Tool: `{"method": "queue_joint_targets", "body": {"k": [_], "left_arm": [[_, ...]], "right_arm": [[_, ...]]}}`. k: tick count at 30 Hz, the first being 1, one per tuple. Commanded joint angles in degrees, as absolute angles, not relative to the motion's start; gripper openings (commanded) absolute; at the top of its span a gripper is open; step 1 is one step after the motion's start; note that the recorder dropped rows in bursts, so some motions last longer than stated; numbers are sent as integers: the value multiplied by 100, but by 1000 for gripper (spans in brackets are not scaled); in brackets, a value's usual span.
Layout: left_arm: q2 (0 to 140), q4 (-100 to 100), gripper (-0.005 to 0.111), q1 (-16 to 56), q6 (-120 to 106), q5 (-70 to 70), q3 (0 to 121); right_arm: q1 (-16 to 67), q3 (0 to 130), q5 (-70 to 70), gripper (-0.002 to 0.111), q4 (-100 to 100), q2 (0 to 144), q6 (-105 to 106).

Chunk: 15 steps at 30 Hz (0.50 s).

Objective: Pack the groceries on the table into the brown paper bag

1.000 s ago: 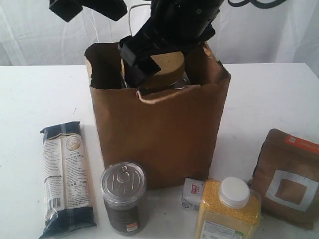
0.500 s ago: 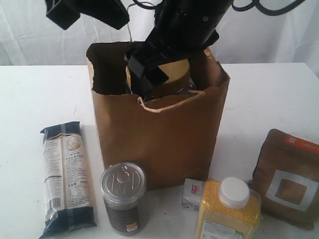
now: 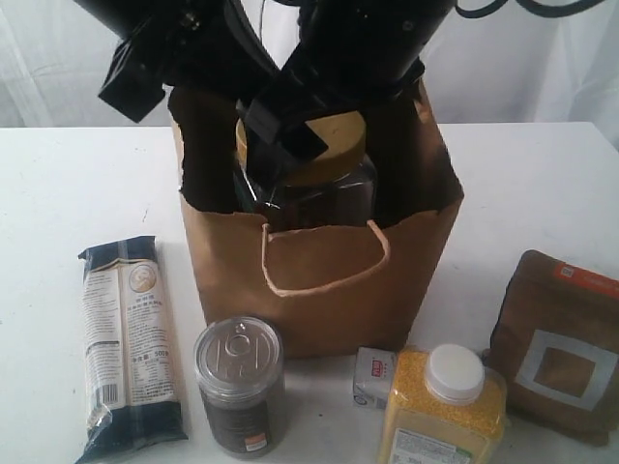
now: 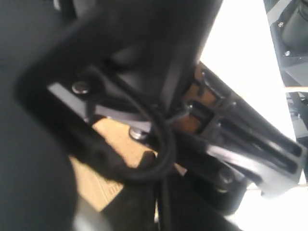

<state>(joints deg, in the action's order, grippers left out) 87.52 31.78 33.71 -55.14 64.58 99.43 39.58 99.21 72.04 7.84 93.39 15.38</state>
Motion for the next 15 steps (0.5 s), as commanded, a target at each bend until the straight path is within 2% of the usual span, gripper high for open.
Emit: {"method": "queue_joint_targets", "body": {"k": [1, 3, 5, 12, 15], "left_arm": [[8695, 3591, 0, 3443, -5522, 6070, 10139], [9231, 3437, 0, 3443, -5617, 5788, 9435], [9487, 3377, 0, 3443, -5632, 5933, 9260], [8821, 3136, 0, 3443, -5454, 6350, 10163], [8668, 2682, 0, 3443, -5130, 6739, 9920]], "right_arm": [[4064, 9935, 6996, 89, 1141, 9265, 1736], [4064, 10011, 6996, 89, 1531, 9209, 1880], [4064, 10081, 6996, 89, 1689, 9142, 1925], [4068, 10216, 6996, 89, 1592, 9011, 2066], [4068, 10216, 6996, 89, 1592, 9011, 2076]]}}
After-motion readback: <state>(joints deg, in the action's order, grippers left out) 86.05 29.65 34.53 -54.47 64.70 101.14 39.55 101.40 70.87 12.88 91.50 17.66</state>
